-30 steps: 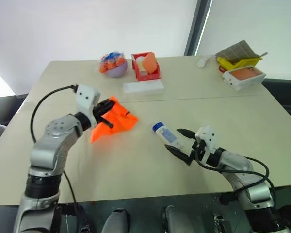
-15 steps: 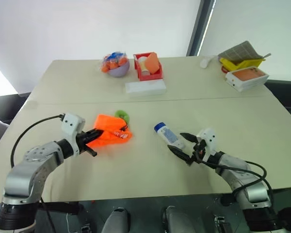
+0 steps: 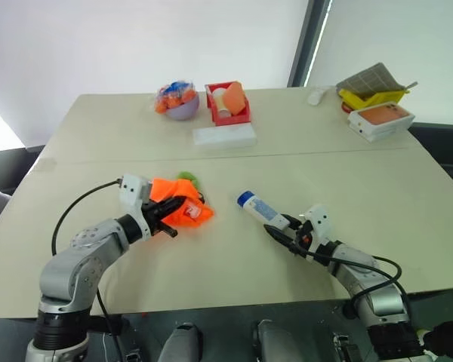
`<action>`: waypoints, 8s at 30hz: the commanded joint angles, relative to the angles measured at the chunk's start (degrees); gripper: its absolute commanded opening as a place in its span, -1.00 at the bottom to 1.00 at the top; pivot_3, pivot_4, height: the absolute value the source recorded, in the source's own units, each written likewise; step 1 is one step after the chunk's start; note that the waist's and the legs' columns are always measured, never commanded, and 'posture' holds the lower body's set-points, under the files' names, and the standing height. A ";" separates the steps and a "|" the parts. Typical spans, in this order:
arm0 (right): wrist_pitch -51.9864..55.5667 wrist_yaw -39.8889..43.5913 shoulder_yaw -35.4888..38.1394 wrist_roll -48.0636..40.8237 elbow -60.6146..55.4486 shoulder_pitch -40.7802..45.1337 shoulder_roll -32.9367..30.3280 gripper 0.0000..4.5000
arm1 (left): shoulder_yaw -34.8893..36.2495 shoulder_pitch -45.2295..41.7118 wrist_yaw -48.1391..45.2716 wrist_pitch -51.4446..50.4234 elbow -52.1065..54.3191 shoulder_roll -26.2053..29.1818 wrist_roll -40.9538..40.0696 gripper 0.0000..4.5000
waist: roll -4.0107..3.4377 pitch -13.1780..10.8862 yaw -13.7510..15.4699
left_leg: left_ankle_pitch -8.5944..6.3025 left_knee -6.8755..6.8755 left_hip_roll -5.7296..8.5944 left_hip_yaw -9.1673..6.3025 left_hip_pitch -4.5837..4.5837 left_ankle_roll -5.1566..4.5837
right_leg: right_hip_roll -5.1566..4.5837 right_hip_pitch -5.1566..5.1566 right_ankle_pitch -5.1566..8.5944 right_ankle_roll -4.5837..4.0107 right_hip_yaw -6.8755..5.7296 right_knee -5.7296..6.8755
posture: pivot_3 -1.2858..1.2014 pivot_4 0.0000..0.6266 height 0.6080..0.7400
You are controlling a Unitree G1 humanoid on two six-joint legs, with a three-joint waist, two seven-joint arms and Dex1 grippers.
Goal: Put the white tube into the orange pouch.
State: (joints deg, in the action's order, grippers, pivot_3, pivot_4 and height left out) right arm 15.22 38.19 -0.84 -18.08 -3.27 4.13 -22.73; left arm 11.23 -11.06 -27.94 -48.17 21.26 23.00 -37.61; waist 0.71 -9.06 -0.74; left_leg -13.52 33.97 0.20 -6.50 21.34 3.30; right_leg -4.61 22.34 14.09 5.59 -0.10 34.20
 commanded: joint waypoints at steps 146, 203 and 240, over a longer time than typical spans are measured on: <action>6.75 -10.99 -5.58 12.08 11.67 25.89 17.05 -0.98 | 12.18 13.56 -13.84 9.03 -5.16 15.37 -8.78 0.52 | 0.01 -0.03 -1.71 | 0.05 -0.73 -0.03 0.00 0.05 0.06 | 0.04 0.58 -0.11 -0.43 0.07 0.01 | 0.03 -0.52 1.00; 15.38 -11.09 2.07 -3.56 -9.16 15.16 19.70 -1.00 | 8.18 10.48 -16.53 5.03 -1.68 14.52 -11.28 0.63 | 0.08 0.02 -1.72 | 0.07 -0.73 -0.04 -0.09 -0.01 0.08 | 0.10 0.56 -0.13 -0.47 0.07 0.07 | 0.03 -0.52 1.00; 17.67 -12.71 0.71 -11.16 -19.55 11.33 13.46 -1.00 | -22.83 -17.65 -31.80 18.73 -22.68 6.79 15.48 0.95 | 0.08 0.04 -1.37 | 0.08 -0.66 -0.02 -0.07 0.00 0.06 | 0.10 0.44 -0.04 -0.27 0.06 0.03 | 0.03 -0.52 1.00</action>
State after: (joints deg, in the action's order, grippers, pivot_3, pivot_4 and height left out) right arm 34.20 25.23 -0.14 -28.41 -20.11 14.57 -9.11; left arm -11.74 -27.70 -59.59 -29.53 -2.21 29.95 -22.41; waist 0.80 -9.02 -2.11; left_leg -13.45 33.31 0.18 -6.57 21.34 3.36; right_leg -4.51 22.77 14.05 5.33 -0.04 34.23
